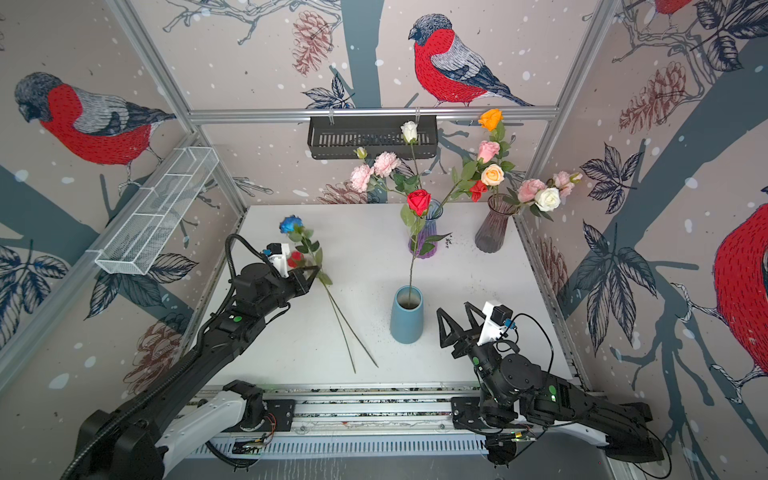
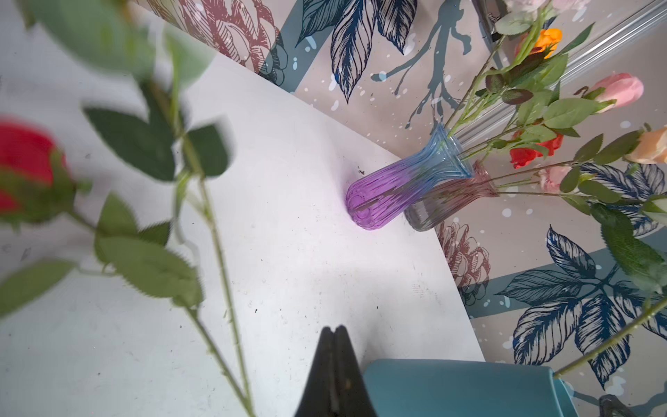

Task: Arrange the flowers into the vase

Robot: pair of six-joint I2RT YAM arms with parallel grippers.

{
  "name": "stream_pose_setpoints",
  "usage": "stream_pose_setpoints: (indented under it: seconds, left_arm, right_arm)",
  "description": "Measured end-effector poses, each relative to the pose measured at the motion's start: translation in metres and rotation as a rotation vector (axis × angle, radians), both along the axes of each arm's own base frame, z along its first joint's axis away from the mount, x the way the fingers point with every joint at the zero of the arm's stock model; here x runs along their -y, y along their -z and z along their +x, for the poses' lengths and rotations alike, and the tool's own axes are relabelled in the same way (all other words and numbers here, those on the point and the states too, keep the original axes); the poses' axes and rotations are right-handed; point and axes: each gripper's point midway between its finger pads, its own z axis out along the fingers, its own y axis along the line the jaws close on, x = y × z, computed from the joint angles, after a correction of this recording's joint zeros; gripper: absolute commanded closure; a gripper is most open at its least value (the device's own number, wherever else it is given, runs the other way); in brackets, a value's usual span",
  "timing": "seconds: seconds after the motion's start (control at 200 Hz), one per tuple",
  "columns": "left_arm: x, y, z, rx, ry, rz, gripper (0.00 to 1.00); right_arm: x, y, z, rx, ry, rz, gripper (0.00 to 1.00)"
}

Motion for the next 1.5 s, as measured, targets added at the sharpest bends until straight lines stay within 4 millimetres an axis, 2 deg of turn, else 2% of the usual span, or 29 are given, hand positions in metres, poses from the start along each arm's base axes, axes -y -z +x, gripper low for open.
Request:
stream_pose_setpoints:
  seconds: [0.105, 0.17, 0.215, 0.305, 0.44, 0.645, 0.751, 1.021, 1.291, 1.336, 1.411, 1.501]
  left_arm:
    - [0.0, -0.001, -0.001, 0.003, 0.003, -0.001, 1.0]
    - [0.0, 0.0, -0.002, 0.004, 0.003, -0.001, 0.72]
    - [0.0, 0.004, -0.002, -0.004, 0.003, 0.002, 0.63]
    - [0.0, 0.017, -0.002, -0.046, -0.003, -0.003, 0.61]
    - [-0.001, 0.059, -0.005, -0.149, -0.007, 0.014, 0.6]
    - [0.0, 0.138, -0.011, -0.392, -0.014, 0.057, 0.66]
    - [0.003, 0.162, -0.013, -0.467, -0.014, 0.095, 0.67]
    - [0.013, 0.179, 0.007, -0.493, -0.041, 0.273, 0.67]
    - [-0.004, 0.189, 0.024, -0.504, -0.125, 0.418, 0.69]
    - [-0.004, 0.19, 0.026, -0.506, -0.128, 0.424, 0.75]
    - [-0.004, 0.192, 0.027, -0.509, -0.129, 0.427, 0.99]
    - [-0.003, 0.191, 0.027, -0.508, -0.121, 0.424, 1.0]
  right_arm:
    - [0.0, 0.001, 0.0, -0.001, 0.0, -0.007, 0.08]
    - [0.0, 0.002, 0.0, -0.004, 0.0, -0.011, 0.08]
    - [0.0, 0.003, 0.0, -0.005, 0.0, -0.013, 0.08]
    - [0.0, 0.006, 0.0, -0.011, 0.0, -0.023, 0.08]
    - [0.0, 0.008, 0.0, -0.023, 0.0, -0.02, 0.08]
    - [0.001, 0.012, 0.0, -0.037, 0.002, -0.019, 0.07]
    - [0.001, 0.014, 0.0, -0.041, 0.005, -0.028, 0.08]
    - [0.002, 0.016, 0.0, -0.055, 0.008, -0.025, 0.08]
    - [0.002, 0.018, 0.0, -0.059, 0.005, -0.036, 0.08]
    - [0.002, 0.018, -0.001, -0.059, 0.003, -0.034, 0.08]
    - [0.002, 0.017, -0.001, -0.06, 0.0, -0.03, 0.08]
    - [0.002, 0.017, -0.002, -0.06, -0.003, -0.03, 0.08]
